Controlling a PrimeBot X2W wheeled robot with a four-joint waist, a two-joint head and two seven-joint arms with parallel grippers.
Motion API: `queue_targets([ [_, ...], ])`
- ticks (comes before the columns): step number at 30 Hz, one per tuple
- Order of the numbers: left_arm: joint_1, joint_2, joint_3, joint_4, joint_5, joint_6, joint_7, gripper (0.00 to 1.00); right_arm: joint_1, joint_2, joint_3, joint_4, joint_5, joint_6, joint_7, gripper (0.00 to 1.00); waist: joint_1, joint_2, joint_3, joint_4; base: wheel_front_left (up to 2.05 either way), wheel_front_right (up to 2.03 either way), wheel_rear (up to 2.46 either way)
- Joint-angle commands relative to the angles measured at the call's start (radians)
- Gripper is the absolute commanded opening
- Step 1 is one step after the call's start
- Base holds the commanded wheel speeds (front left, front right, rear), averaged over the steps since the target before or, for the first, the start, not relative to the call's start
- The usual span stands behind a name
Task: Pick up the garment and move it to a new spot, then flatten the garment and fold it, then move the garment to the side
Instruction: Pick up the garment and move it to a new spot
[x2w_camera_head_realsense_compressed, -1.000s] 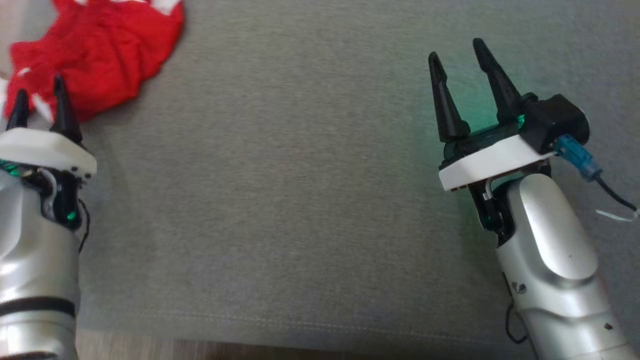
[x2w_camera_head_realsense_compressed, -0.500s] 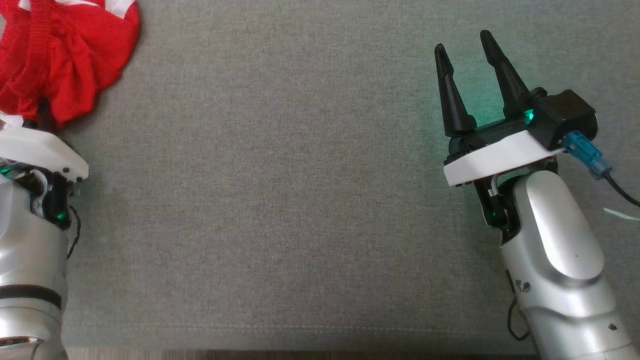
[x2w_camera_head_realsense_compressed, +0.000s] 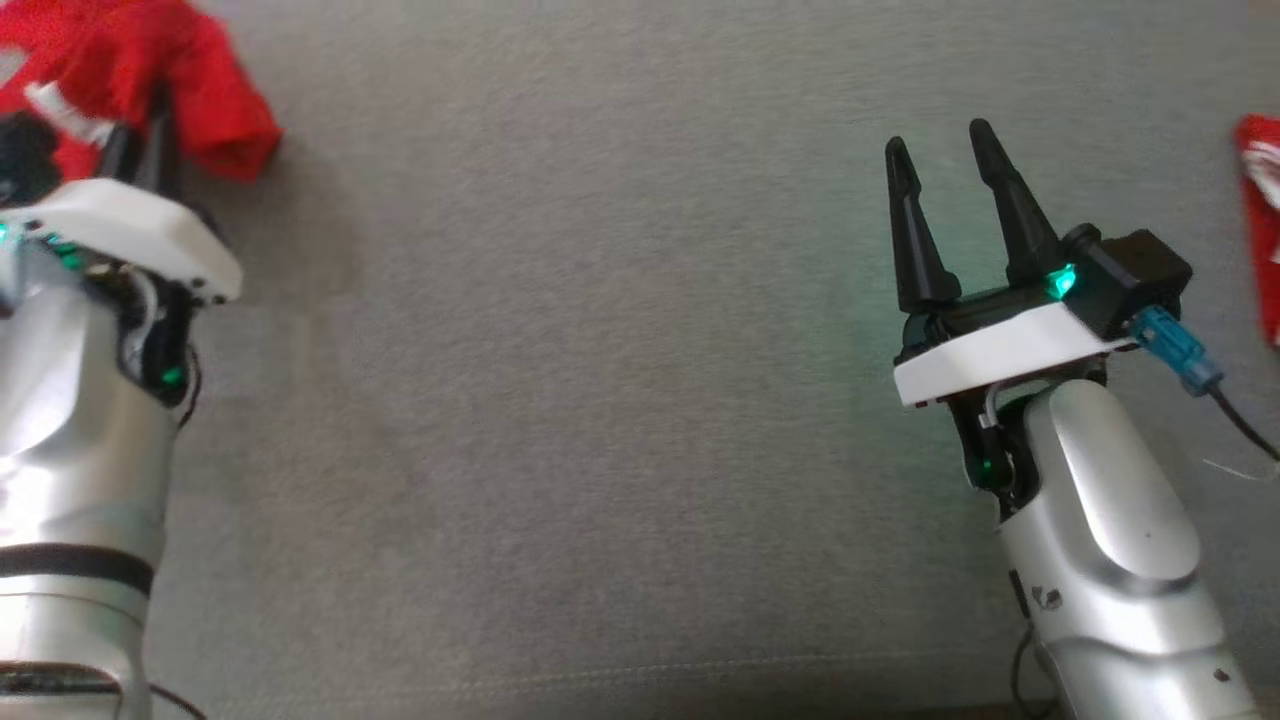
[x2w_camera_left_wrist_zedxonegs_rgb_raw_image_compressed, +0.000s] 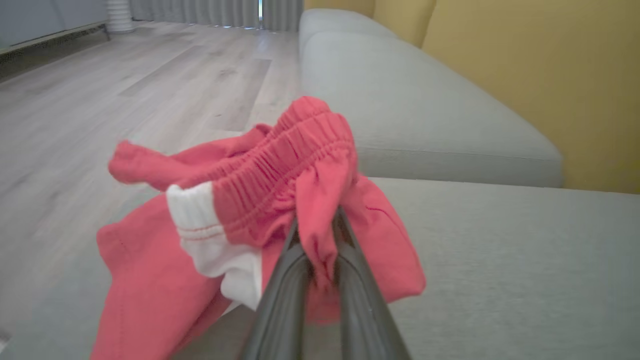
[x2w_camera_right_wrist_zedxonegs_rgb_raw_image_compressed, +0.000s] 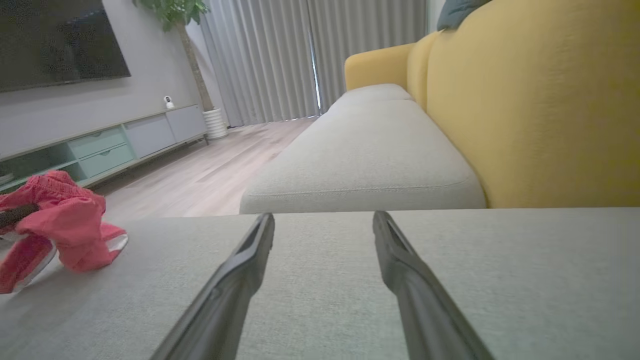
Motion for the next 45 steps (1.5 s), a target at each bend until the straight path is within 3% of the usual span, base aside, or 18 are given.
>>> queue_targets([
  [1,-0.029,0.038,-0.001,-0.051,-0.012,0.0,-0.01,0.0,0.002,0.01,0.023,-0.024,0.012,0.004,-0.015,1.0,-0.0001,0.0,-0.033,-0.054,0.0,0.0,0.0],
  [13,0.024,-0.093,-0.219,-0.161,-0.04,0.0,0.015,0.0,0.022,0.01,0.034,-0.012,0.061,0.004,-0.036,1.0,-0.0001,0.0,-0.042,-0.25,0.0,0.0,0.0],
  [21,0.07,-0.195,-0.338,-0.173,-0.041,0.004,0.008,0.0,0.038,0.01,0.033,-0.003,0.074,0.004,-0.04,1.0,-0.0001,0.0,-0.046,-0.297,0.0,0.0,0.0],
  [22,0.081,-0.199,-0.344,-0.172,-0.038,0.009,0.004,0.22,0.039,0.01,0.032,-0.001,0.074,0.004,-0.041,1.0,-0.0001,0.0,-0.049,-0.295,0.0,0.0,0.0],
  [23,0.092,-0.203,-0.349,-0.171,-0.035,0.012,0.0,0.64,0.041,0.01,0.029,0.001,0.075,0.004,-0.041,1.0,-0.0001,0.0,-0.051,-0.292,0.0,0.0,0.0],
  [24,0.105,-0.206,-0.353,-0.168,-0.033,0.016,-0.003,1.0,0.042,0.01,0.026,0.0,0.076,0.004,-0.041,1.0,-0.0001,0.0,-0.053,-0.287,0.0,0.0,0.0],
  [29,0.157,-0.205,-0.332,-0.186,-0.028,0.05,-0.013,1.0,0.048,0.01,0.02,-0.004,0.076,0.004,-0.041,1.0,-0.0001,0.0,-0.066,-0.253,0.0,0.0,0.0],
  [37,0.356,-0.151,-0.146,-0.407,0.023,0.169,-0.014,1.0,0.063,0.01,0.02,0.005,0.066,0.004,-0.041,1.0,-0.0001,0.0,-0.113,-0.164,0.0,0.0,0.0],
  [45,0.564,-0.15,0.024,-0.538,0.074,0.209,-0.015,1.0,0.092,0.01,0.012,0.04,0.06,0.004,-0.041,1.0,-0.0001,0.0,-0.168,-0.091,0.0,0.0,0.0],
])
